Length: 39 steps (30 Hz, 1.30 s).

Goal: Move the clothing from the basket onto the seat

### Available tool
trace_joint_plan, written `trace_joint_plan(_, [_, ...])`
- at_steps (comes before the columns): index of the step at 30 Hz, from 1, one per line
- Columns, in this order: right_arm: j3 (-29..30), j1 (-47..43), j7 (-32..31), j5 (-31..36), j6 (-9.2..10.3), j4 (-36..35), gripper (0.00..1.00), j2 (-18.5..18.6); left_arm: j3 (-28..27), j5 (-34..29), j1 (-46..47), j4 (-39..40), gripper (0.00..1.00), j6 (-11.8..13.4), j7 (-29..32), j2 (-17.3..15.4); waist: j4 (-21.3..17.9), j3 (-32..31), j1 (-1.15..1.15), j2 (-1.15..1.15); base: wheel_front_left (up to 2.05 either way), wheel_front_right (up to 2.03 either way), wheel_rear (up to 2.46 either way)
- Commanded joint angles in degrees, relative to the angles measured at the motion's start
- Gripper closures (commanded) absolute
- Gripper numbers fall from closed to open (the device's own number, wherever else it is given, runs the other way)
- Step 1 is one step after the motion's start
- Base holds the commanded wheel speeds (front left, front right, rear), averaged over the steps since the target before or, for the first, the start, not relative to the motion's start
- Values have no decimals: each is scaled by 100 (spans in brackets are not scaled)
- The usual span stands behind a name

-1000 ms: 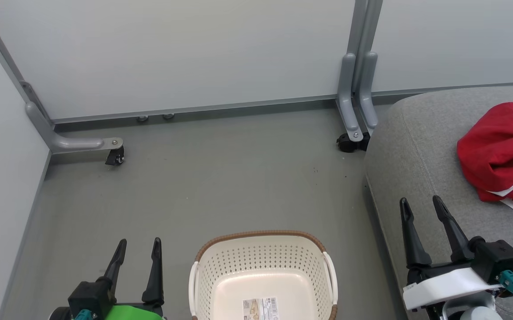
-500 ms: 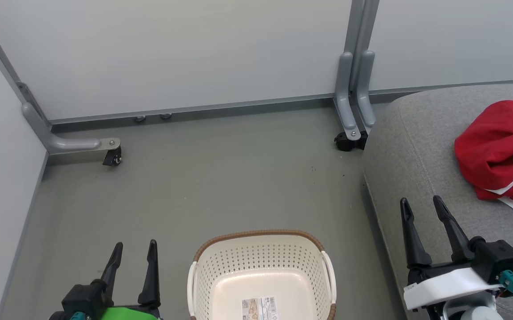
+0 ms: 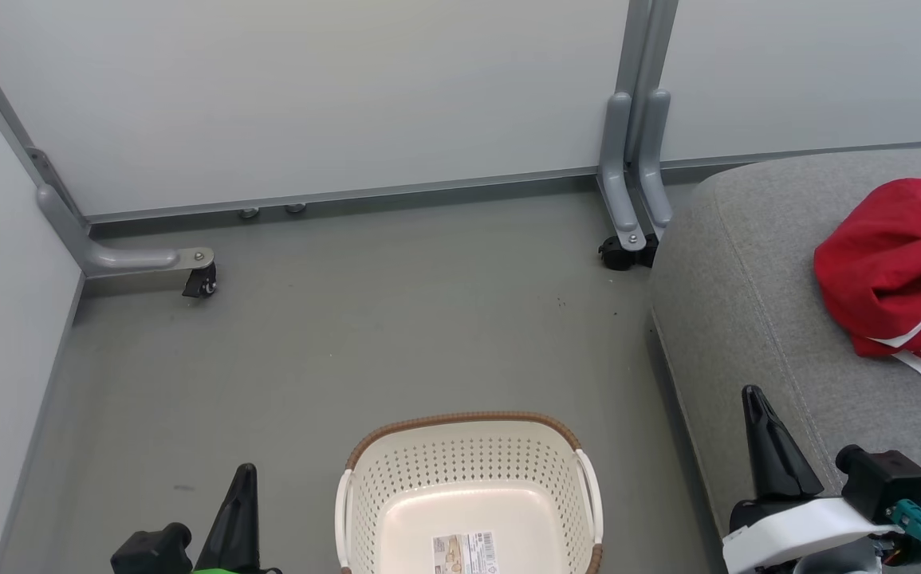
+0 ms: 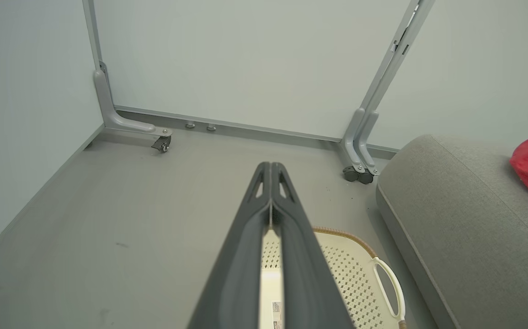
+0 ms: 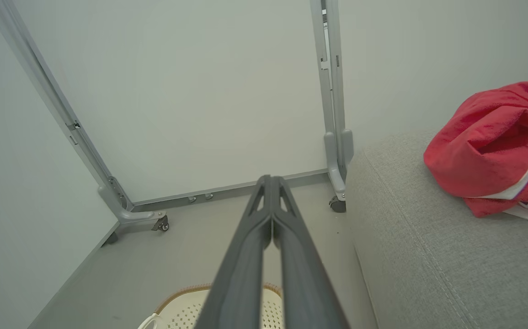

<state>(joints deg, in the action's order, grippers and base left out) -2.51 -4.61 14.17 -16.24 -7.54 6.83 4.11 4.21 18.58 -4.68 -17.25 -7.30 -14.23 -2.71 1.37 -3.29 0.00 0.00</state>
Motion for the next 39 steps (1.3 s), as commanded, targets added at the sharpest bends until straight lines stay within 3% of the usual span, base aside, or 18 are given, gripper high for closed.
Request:
trace_joint_plan(1, [36, 113, -54, -293, 0, -63, 100, 19, -34, 282, 98, 95, 100, 2, 45, -23, -1, 5, 0, 0, 0, 0, 0])
trace_joint_plan(17, [171, 349, -457, -1985, 2, 111, 100, 36, -195, 1935, 348, 125, 100, -5, 442, -83, -20, 53, 0, 0, 0, 0, 0])
trace_joint_plan(39, [338, 583, -898, -3710, 3, 285, 100, 30, -393, 3614, 580, 205, 100, -11, 874, -122, -45, 115, 0, 0, 0, 0, 0])
